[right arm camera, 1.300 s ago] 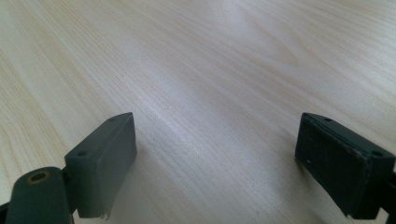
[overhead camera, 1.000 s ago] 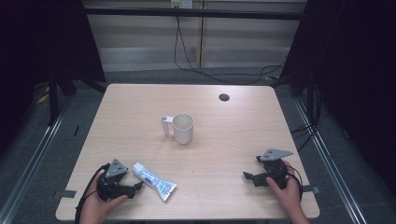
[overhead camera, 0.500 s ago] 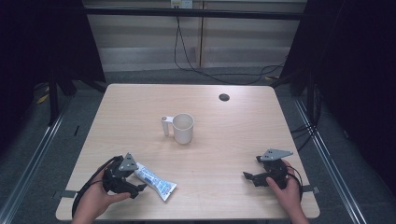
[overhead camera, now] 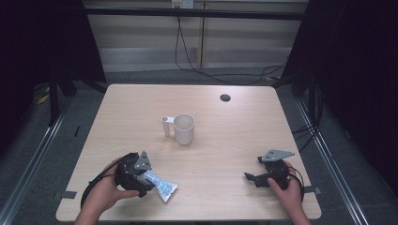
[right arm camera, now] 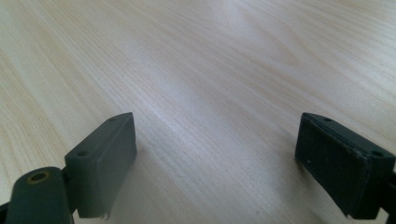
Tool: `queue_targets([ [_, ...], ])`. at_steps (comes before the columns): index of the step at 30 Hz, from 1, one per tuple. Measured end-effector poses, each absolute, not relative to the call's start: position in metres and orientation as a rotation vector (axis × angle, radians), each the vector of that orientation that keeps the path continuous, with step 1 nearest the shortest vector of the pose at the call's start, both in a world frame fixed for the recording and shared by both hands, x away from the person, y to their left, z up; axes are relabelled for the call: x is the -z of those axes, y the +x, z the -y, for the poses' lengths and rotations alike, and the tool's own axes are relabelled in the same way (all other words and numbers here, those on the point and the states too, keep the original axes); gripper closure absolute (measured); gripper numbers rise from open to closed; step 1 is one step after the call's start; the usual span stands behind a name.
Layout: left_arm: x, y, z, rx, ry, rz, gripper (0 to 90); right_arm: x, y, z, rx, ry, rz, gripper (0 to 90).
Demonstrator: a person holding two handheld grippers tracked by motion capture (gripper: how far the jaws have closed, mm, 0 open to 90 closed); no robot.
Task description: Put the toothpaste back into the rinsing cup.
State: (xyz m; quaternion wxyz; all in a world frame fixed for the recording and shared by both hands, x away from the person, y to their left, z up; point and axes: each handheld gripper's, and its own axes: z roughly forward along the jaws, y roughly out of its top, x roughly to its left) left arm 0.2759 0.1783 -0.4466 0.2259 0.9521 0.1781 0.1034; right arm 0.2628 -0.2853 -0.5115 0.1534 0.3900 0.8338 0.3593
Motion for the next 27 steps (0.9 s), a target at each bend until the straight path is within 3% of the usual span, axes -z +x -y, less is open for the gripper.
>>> queue_targets([
  [10, 0.450, 0.278, -0.155, -0.245, 2.665, -0.366, 17.7, 0.511, 0.263, 0.285, -1.030, 1.120, -2.392, 12.1],
  [27, 0.461, 0.274, -0.144, -0.158, 2.694, -0.310, 22.9, 0.512, 0.263, 0.285, -1.030, 1.118, -2.391, 12.1],
])
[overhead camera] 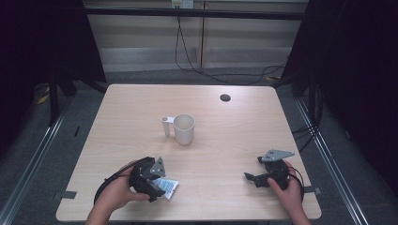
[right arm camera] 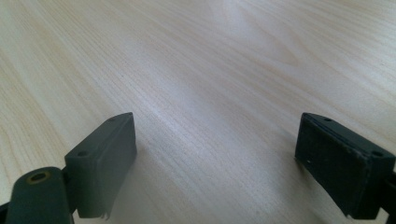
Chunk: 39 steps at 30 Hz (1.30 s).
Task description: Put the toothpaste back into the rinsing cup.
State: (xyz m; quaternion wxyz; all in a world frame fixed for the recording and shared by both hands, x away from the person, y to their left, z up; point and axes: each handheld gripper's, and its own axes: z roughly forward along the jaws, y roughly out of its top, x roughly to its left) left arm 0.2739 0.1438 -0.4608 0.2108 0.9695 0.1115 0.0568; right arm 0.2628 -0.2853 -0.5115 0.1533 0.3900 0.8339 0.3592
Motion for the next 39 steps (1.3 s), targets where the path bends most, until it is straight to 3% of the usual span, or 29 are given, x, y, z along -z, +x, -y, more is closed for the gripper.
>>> queue_targets([
  [16, 0.465, 0.275, -0.133, -0.160, 2.721, -0.286, 32.7, 0.512, 0.263, 0.285, -1.031, 1.118, -2.391, 12.1],
  [21, 0.464, 0.277, -0.133, -0.191, 2.733, -0.305, 42.7, 0.512, 0.263, 0.285, -1.030, 1.118, -2.391, 12.1],
  [24, 0.460, 0.277, -0.135, -0.225, 2.731, -0.348, 59.4, 0.512, 0.263, 0.285, -1.030, 1.119, -2.392, 12.1],
  [27, 0.457, 0.280, -0.140, -0.205, 2.683, -0.433, 64.7, 0.512, 0.263, 0.285, -1.030, 1.118, -2.391, 12.1],
  [36, 0.459, 0.283, -0.140, -0.172, 2.680, -0.490, 60.7, 0.512, 0.263, 0.285, -1.030, 1.118, -2.391, 12.1],
  [39, 0.463, 0.283, -0.136, -0.170, 2.706, -0.475, 55.1, 0.512, 0.263, 0.285, -1.030, 1.119, -2.391, 12.1],
])
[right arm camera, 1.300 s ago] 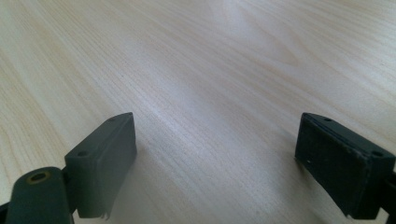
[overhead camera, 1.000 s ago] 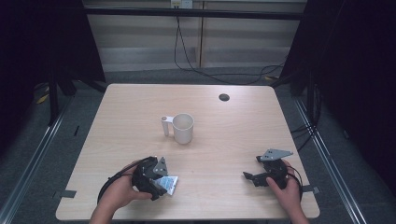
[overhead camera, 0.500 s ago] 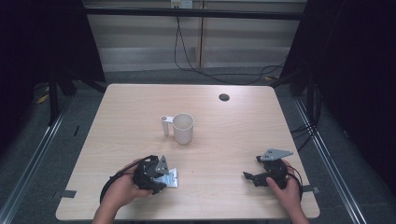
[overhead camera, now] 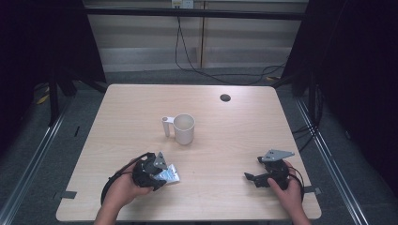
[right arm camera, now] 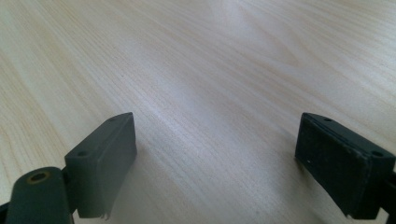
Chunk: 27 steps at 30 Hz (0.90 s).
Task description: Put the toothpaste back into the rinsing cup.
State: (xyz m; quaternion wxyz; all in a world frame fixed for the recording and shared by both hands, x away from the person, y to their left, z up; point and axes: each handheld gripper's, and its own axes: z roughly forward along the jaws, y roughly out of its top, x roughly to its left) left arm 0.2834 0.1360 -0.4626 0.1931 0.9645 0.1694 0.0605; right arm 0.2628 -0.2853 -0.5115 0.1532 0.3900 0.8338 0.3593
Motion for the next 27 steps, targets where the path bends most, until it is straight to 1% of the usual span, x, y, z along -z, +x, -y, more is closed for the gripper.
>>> queue_targets([
  [1, 0.464, 0.283, -0.134, -0.164, 2.716, -0.472, 50.7, 0.512, 0.263, 0.285, -1.030, 1.119, -2.391, 12.1],
  [2, 0.466, 0.285, -0.129, -0.169, 2.750, -0.462, 48.8, 0.512, 0.263, 0.285, -1.030, 1.118, -2.391, 12.1],
  [7, 0.467, 0.288, -0.121, -0.159, 2.797, -0.454, 48.1, 0.512, 0.263, 0.285, -1.030, 1.118, -2.391, 12.1],
  [8, 0.467, 0.289, -0.119, -0.127, 2.798, -0.461, 48.9, 0.511, 0.263, 0.285, -1.030, 1.120, -2.392, 12.1],
  [10, 0.467, 0.288, -0.118, -0.137, 2.802, -0.446, 53.6, 0.511, 0.263, 0.285, -1.031, 1.120, -2.392, 12.1],
  [11, 0.462, 0.289, -0.118, -0.147, 2.808, -0.480, 60.9, 0.512, 0.263, 0.285, -1.030, 1.118, -2.391, 12.1],
  [12, 0.461, 0.290, -0.119, -0.121, 2.777, -0.519, 64.3, 0.512, 0.263, 0.285, -1.030, 1.119, -2.391, 12.1],
  [15, 0.459, 0.289, -0.122, -0.087, 2.730, -0.548, 66.4, 0.512, 0.263, 0.285, -1.030, 1.118, -2.391, 12.1],
  [16, 0.456, 0.290, -0.127, -0.068, 2.673, -0.571, 66.6, 0.512, 0.263, 0.285, -1.031, 1.118, -2.391, 12.1],
  [17, 0.456, 0.290, -0.127, -0.068, 2.673, -0.571, 66.7, 0.512, 0.263, 0.285, -1.031, 1.118, -2.391, 12.1],
  [18, 0.452, 0.290, -0.133, -0.050, 2.610, -0.600, 66.7, 0.511, 0.263, 0.285, -1.031, 1.119, -2.392, 12.1],
  [22, 0.446, 0.290, -0.140, -0.067, 2.559, -0.620, 66.7, 0.511, 0.263, 0.285, -1.031, 1.120, -2.392, 12.1],
  [27, 0.436, 0.291, -0.156, -0.061, 2.404, -0.662, 66.6, 0.512, 0.263, 0.285, -1.030, 1.118, -2.391, 12.1],
])
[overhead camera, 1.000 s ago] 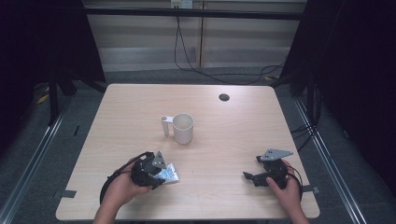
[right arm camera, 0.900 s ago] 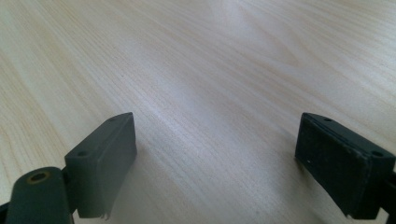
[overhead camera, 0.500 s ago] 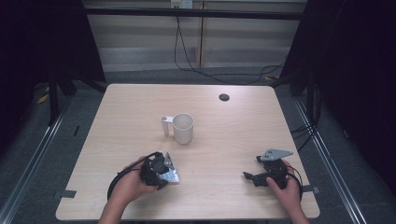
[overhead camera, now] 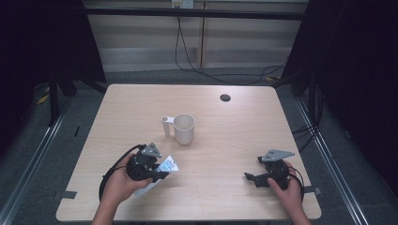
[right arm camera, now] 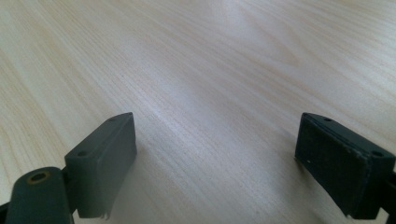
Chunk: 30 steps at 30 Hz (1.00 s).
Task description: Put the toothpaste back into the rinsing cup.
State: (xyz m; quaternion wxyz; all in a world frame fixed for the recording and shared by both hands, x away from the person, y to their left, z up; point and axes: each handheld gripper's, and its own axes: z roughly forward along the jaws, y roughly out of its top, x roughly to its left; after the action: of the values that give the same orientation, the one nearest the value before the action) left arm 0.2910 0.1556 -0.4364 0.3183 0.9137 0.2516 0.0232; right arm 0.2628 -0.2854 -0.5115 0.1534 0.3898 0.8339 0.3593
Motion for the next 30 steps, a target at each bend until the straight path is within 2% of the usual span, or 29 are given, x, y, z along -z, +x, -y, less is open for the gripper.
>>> queue_targets([
  [17, 0.421, 0.296, -0.169, -0.195, 2.181, -0.748, 66.4, 0.511, 0.263, 0.285, -1.030, 1.119, -2.391, 12.1],
  [30, 0.410, 0.299, -0.171, -0.252, 2.107, -0.766, 66.4, 0.512, 0.263, 0.285, -1.031, 1.117, -2.392, 12.1],
])
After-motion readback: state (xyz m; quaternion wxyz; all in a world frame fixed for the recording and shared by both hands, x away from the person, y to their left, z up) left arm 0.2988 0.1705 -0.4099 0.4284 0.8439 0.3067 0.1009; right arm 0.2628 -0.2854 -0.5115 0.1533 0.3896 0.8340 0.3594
